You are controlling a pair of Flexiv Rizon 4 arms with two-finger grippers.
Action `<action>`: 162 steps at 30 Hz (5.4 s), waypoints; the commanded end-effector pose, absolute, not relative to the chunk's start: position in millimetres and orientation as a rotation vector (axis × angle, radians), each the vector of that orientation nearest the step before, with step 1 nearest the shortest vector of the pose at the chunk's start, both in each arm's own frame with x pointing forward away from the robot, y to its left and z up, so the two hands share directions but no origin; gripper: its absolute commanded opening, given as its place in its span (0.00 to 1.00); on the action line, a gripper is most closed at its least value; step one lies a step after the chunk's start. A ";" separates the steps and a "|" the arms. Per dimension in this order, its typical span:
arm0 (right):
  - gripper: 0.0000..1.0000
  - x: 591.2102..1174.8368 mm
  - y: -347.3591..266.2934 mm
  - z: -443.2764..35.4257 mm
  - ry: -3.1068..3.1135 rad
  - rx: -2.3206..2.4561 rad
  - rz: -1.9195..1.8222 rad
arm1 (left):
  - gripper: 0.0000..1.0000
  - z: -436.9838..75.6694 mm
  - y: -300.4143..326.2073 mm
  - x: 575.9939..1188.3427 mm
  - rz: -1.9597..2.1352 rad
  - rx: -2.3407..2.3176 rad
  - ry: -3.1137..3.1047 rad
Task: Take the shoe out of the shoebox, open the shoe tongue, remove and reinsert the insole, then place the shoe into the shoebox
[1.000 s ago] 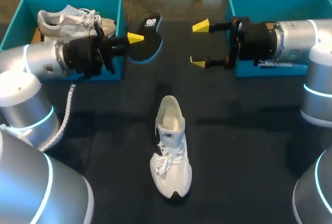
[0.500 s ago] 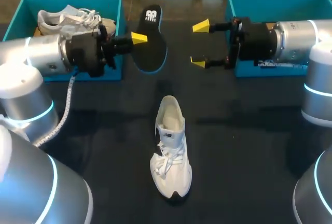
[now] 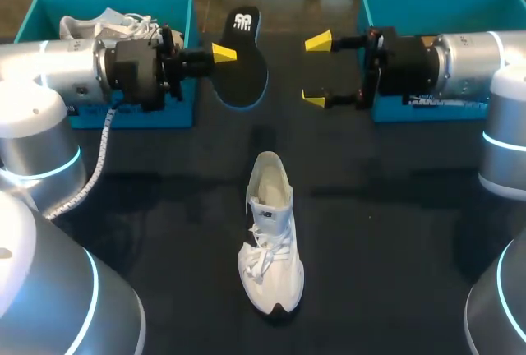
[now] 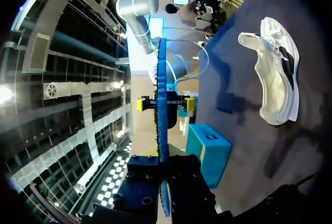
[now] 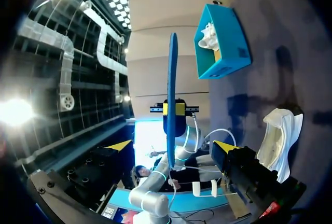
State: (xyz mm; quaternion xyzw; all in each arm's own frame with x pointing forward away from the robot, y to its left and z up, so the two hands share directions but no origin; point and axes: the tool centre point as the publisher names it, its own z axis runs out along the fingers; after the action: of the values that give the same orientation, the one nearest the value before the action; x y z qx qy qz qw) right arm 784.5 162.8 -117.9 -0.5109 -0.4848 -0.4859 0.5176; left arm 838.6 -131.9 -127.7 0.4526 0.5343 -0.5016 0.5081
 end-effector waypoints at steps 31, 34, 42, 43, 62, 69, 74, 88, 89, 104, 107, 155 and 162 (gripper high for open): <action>0.80 791.1 218.7 -130.9 -1.350 -1.245 -1.109 | 0.00 -135.5 -162.0 848.8 -1.138 1.123 1.313; 0.70 790.7 220.3 -132.3 -1.360 -1.241 -1.104 | 0.00 -135.1 -161.8 848.9 -1.135 1.126 1.310; 0.52 790.9 224.2 -133.0 -1.387 -1.240 -1.082 | 0.00 -135.5 -162.4 849.5 -1.128 1.149 1.305; 0.53 791.1 223.9 -133.3 -1.387 -1.240 -1.082 | 0.00 -135.8 -162.9 848.2 -1.127 1.158 1.301; 0.42 792.2 225.7 -133.7 -1.384 -1.249 -1.069 | 0.00 -137.7 -167.3 846.4 -1.086 1.167 1.284; 0.36 793.5 228.1 -133.7 -1.389 -1.253 -1.061 | 0.00 -136.0 -167.9 847.9 -1.078 1.164 1.283; 0.29 793.6 228.0 -134.7 -1.386 -1.251 -1.063 | 0.00 -135.9 -167.4 847.8 -1.071 1.164 1.282; 0.00 794.1 228.5 -135.7 -1.377 -1.252 -1.073 | 0.00 -136.5 -166.6 847.2 -1.063 1.161 1.278; 0.00 794.1 228.5 -135.7 -1.377 -1.252 -1.073 | 0.00 -136.5 -166.6 847.2 -1.063 1.161 1.278; 0.00 793.3 216.9 -140.5 -1.390 -1.259 -1.128 | 1.00 -133.9 -141.8 839.6 -1.087 1.185 1.406; 0.00 794.3 211.7 -144.7 -1.441 -1.223 -1.161 | 1.00 -131.1 -129.0 839.1 -1.187 1.190 1.545; 0.00 772.0 191.5 -175.5 -1.623 -1.097 -1.440 | 1.00 -166.5 -110.6 807.6 -0.866 0.802 2.621; 0.00 766.6 201.6 -179.0 -1.696 -1.115 -1.424 | 1.00 -169.9 -106.6 802.4 -0.715 0.718 2.684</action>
State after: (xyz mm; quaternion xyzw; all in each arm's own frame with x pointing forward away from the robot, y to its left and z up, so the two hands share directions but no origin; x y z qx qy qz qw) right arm 768.7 198.9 -180.5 -0.4204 -0.6462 -0.5449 0.3297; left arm 802.0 -102.8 -178.4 0.2866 0.8797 -0.3172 0.2084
